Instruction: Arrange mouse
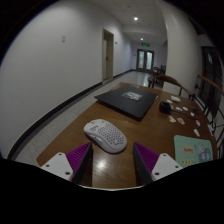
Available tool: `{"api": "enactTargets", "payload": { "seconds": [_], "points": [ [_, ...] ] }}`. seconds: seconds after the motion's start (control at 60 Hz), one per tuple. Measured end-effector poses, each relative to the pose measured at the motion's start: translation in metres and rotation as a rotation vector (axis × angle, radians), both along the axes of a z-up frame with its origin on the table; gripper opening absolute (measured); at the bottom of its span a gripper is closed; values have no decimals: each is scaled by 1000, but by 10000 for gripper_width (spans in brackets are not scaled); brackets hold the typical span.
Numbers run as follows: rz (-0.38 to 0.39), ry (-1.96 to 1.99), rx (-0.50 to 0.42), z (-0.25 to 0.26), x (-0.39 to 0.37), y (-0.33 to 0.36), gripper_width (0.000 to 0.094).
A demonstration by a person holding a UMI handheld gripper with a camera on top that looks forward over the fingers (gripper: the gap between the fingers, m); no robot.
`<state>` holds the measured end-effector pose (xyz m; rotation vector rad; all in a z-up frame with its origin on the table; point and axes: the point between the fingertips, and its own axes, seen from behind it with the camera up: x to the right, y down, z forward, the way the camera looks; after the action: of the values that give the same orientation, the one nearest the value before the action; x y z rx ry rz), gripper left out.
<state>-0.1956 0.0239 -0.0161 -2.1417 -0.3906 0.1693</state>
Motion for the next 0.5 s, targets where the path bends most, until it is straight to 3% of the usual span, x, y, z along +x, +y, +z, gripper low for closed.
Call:
{"api": "enactTargets", "payload": {
  "seconds": [0.3, 0.5],
  "points": [
    [58, 7, -57, -3, -27, 52, 838],
    [18, 1, -50, -4, -32, 90, 788]
  ]
}}
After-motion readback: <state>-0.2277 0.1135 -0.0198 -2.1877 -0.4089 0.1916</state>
